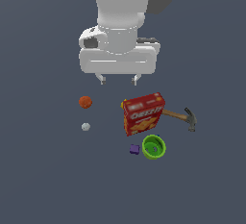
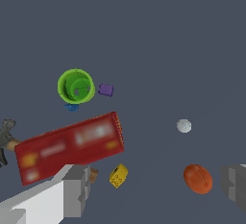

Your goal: Pick up a designated object from a clutter of objects.

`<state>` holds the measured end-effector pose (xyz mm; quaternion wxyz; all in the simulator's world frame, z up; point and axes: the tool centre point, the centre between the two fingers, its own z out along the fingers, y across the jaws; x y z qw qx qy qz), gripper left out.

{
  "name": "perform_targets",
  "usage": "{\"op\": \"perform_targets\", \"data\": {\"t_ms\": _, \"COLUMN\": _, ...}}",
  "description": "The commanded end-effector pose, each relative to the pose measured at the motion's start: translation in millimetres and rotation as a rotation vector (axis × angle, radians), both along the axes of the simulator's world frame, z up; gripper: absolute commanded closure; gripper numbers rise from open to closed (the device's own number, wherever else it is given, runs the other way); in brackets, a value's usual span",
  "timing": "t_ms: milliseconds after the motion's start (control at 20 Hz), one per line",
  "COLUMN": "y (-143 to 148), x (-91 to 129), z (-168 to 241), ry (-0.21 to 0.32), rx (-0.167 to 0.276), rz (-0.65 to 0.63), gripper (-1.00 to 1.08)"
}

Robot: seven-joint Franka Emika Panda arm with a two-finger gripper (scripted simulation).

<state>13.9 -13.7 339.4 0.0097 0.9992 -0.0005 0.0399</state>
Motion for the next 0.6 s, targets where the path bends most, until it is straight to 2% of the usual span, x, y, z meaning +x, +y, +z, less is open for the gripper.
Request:
{"op": "perform_targets", "data": {"t_ms": 0, "y": 0.0, "x": 0.0, "z": 0.0, "ry": 0.000, "rx": 0.000, "rz": 0.000, "gripper": -0.92}}
{"op": "perform_targets", "data": {"t_ms": 550, "y": -4.8, "x": 0.3, "z": -3.2, "ry": -0.002, "rx": 0.035, "rz": -0.034, "gripper": -0.92}}
